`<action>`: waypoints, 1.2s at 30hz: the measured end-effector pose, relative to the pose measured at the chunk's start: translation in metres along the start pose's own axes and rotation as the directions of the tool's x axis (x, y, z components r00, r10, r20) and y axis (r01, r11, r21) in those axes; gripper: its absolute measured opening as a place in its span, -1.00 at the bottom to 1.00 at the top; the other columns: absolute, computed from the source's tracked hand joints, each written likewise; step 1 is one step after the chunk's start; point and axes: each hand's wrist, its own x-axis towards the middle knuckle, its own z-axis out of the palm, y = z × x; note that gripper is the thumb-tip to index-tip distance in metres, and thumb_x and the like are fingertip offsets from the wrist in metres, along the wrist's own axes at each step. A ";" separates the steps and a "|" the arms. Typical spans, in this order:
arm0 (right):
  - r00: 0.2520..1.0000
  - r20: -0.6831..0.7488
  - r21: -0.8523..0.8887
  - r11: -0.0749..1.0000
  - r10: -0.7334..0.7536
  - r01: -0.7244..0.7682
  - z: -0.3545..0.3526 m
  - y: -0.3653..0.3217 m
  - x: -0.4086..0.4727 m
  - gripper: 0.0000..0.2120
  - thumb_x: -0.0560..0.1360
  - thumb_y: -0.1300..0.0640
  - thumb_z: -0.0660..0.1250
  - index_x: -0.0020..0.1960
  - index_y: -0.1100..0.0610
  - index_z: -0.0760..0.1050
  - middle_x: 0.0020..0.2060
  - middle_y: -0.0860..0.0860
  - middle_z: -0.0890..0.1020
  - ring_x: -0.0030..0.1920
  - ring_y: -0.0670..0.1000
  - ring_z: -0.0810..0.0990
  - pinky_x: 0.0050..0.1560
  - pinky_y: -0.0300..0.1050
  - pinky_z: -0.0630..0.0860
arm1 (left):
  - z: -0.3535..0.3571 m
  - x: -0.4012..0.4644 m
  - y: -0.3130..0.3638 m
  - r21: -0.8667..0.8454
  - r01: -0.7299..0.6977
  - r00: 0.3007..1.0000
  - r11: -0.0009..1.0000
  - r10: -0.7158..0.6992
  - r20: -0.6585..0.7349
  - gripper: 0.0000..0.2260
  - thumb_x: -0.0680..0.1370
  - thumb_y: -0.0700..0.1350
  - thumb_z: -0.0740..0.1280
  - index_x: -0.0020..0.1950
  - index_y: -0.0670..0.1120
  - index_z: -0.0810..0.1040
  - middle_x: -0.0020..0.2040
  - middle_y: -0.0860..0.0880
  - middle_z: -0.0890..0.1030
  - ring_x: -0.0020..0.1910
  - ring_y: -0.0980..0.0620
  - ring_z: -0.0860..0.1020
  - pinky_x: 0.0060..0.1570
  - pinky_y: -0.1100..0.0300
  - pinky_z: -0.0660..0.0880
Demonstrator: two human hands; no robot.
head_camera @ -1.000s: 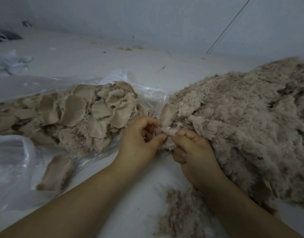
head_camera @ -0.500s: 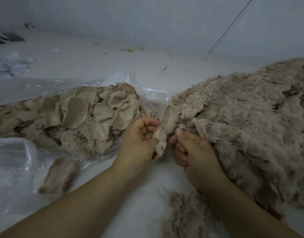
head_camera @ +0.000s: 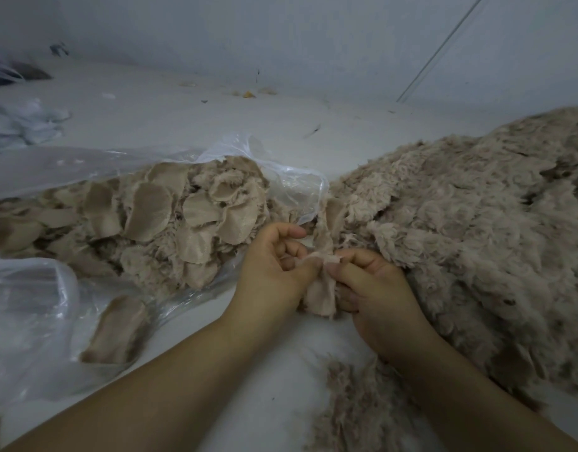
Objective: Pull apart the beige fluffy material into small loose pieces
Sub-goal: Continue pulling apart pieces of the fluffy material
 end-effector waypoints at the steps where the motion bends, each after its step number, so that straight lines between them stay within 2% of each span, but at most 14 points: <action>1: 1.000 -0.008 0.018 1.000 0.007 -0.007 0.000 0.000 0.000 -0.81 0.55 0.40 0.23 -0.21 0.23 0.46 -0.57 -0.02 0.53 -0.62 -0.18 0.45 -0.62 -0.35 0.35 | 0.000 0.001 0.000 -0.031 0.043 0.999 0.999 -0.044 -0.006 -0.75 0.48 -0.34 0.43 0.10 -0.18 0.48 -0.25 -0.08 0.57 -0.36 0.08 0.54 -0.39 0.23 0.48; 5: 0.999 -0.017 0.090 0.995 0.035 -0.034 -0.002 -0.001 0.000 -0.81 0.57 0.34 0.23 -0.22 0.22 0.44 -0.58 0.00 0.53 -0.63 -0.14 0.48 -0.61 -0.29 0.42 | 0.000 0.000 0.000 -0.152 0.232 0.970 0.961 -0.218 0.104 -0.88 0.49 -0.29 0.43 -0.07 -0.20 0.50 -0.32 -0.14 0.60 -0.47 0.01 0.57 -0.55 0.23 0.45; 8: 0.998 0.045 0.101 0.994 0.039 -0.044 -0.003 -0.001 -0.001 -0.71 0.54 0.13 0.32 -0.34 0.18 0.54 -0.55 0.06 0.56 -0.57 -0.01 0.55 -0.53 -0.14 0.52 | -0.001 -0.001 0.000 -0.130 0.232 0.961 0.964 -0.206 0.186 -0.90 0.50 -0.32 0.42 -0.11 -0.23 0.50 -0.34 -0.19 0.62 -0.55 0.01 0.56 -0.61 0.27 0.41; 9: 0.997 0.074 0.085 0.995 0.035 -0.041 -0.003 -0.001 -0.001 -0.75 0.47 0.07 0.39 -0.28 0.23 0.59 -0.46 0.16 0.61 -0.50 0.08 0.60 -0.45 -0.03 0.57 | -0.001 -0.001 0.000 -0.105 0.223 0.960 0.969 -0.199 0.196 -0.90 0.49 -0.31 0.43 -0.13 -0.23 0.51 -0.35 -0.18 0.62 -0.55 0.01 0.55 -0.61 0.27 0.41; 11: 0.997 0.064 0.033 0.999 0.041 -0.043 -0.003 0.000 0.000 -0.59 0.29 0.00 0.50 -0.10 0.35 0.57 -0.27 0.31 0.64 -0.35 0.20 0.64 -0.28 0.13 0.62 | -0.002 0.000 0.001 -0.048 0.206 0.958 0.977 -0.191 0.212 -0.89 0.48 -0.30 0.44 -0.16 -0.21 0.53 -0.41 -0.12 0.61 -0.58 0.04 0.51 -0.62 0.28 0.39; 13: 0.999 -0.004 -0.003 0.999 0.044 -0.044 -0.006 0.003 0.003 -0.64 0.20 0.01 0.52 -0.18 0.27 0.61 -0.27 0.27 0.66 -0.34 0.16 0.65 -0.30 0.03 0.63 | -0.002 0.001 0.000 0.011 0.193 0.956 0.981 -0.191 0.223 -0.89 0.46 -0.28 0.46 -0.18 -0.18 0.55 -0.43 -0.09 0.61 -0.61 0.06 0.48 -0.64 0.28 0.38; 16: 0.997 -0.044 0.038 0.997 0.070 -0.068 -0.007 0.003 0.004 -0.82 0.24 0.05 0.49 -0.26 0.15 0.61 -0.30 0.18 0.68 -0.35 0.09 0.67 -0.35 -0.03 0.63 | -0.002 0.001 0.000 0.048 0.166 0.961 0.985 -0.172 0.218 -0.86 0.45 -0.26 0.48 -0.21 -0.12 0.55 -0.41 -0.14 0.59 -0.62 0.04 0.44 -0.65 0.29 0.36; 19: 0.995 -0.052 0.151 0.985 0.091 -0.082 -0.006 0.002 0.003 -0.80 0.29 0.09 0.46 -0.19 0.16 0.52 -0.33 0.14 0.68 -0.40 0.05 0.67 -0.41 -0.08 0.59 | -0.003 0.003 0.002 0.007 0.116 0.969 0.993 -0.114 0.217 -0.88 0.46 -0.32 0.45 -0.18 -0.16 0.54 -0.31 -0.33 0.59 -0.48 -0.06 0.51 -0.54 0.26 0.42; 21: 0.997 -0.043 0.195 0.979 0.067 -0.058 -0.003 0.000 0.002 -0.82 0.36 0.13 0.41 -0.20 0.17 0.43 -0.50 0.06 0.61 -0.54 -0.07 0.58 -0.53 -0.23 0.50 | -0.005 0.004 0.005 0.021 0.070 0.972 0.997 -0.073 0.223 -0.90 0.48 -0.34 0.43 -0.15 -0.21 0.52 -0.26 -0.44 0.55 -0.39 -0.14 0.47 -0.48 0.22 0.44; 24: 0.999 -0.037 0.182 0.983 0.029 -0.022 -0.004 -0.001 0.004 -0.82 0.37 0.13 0.39 -0.24 0.15 0.40 -0.60 -0.02 0.44 -0.64 -0.16 0.36 -0.63 -0.32 0.32 | -0.009 0.006 0.009 0.070 0.000 0.971 0.998 -0.017 0.238 -0.84 0.50 -0.38 0.38 -0.14 -0.15 0.50 -0.39 -0.26 0.45 -0.49 -0.01 0.37 -0.55 0.30 0.34; 28: 0.999 -0.040 0.158 0.987 0.018 -0.012 -0.008 0.002 0.007 -0.83 0.43 0.12 0.37 -0.28 0.14 0.44 -0.55 -0.02 0.31 -0.60 -0.15 0.21 -0.61 -0.32 0.23 | -0.012 0.004 0.015 0.065 -0.060 0.955 0.996 0.039 0.293 -0.83 0.50 -0.38 0.33 -0.15 -0.11 0.47 -0.46 -0.29 0.37 -0.52 0.00 0.29 -0.50 0.25 0.26; 30: 0.998 -0.055 0.192 0.981 0.000 0.010 -0.010 0.003 0.010 -0.72 0.53 0.18 0.30 -0.36 0.11 0.46 -0.56 -0.06 0.28 -0.60 -0.17 0.18 -0.62 -0.34 0.19 | -0.014 0.003 0.016 0.066 -0.078 0.951 0.995 0.054 0.305 -0.82 0.45 -0.31 0.30 -0.21 -0.03 0.51 -0.52 -0.07 0.40 -0.57 0.08 0.28 -0.52 0.27 0.26; 34: 1.000 -0.015 0.150 0.988 -0.021 0.023 -0.010 0.004 0.009 -0.79 0.43 0.17 0.35 -0.35 0.08 0.41 -0.51 -0.03 0.29 -0.59 -0.16 0.17 -0.61 -0.34 0.16 | -0.018 0.012 0.014 0.208 -0.222 0.975 0.953 0.210 0.076 -0.76 0.47 -0.29 0.33 -0.25 0.06 0.58 -0.42 0.03 0.53 -0.47 0.12 0.43 -0.43 0.18 0.40; 36: 0.999 -0.005 0.046 0.998 -0.034 0.034 -0.007 0.006 0.008 -0.81 0.36 0.15 0.39 -0.41 0.05 0.48 -0.52 -0.01 0.26 -0.58 -0.14 0.14 -0.60 -0.31 0.15 | -0.027 0.020 0.014 0.358 -0.282 0.940 0.890 0.331 -0.083 -0.70 0.49 -0.33 0.37 -0.19 0.11 0.61 -0.32 0.16 0.60 -0.35 0.25 0.52 -0.29 0.34 0.44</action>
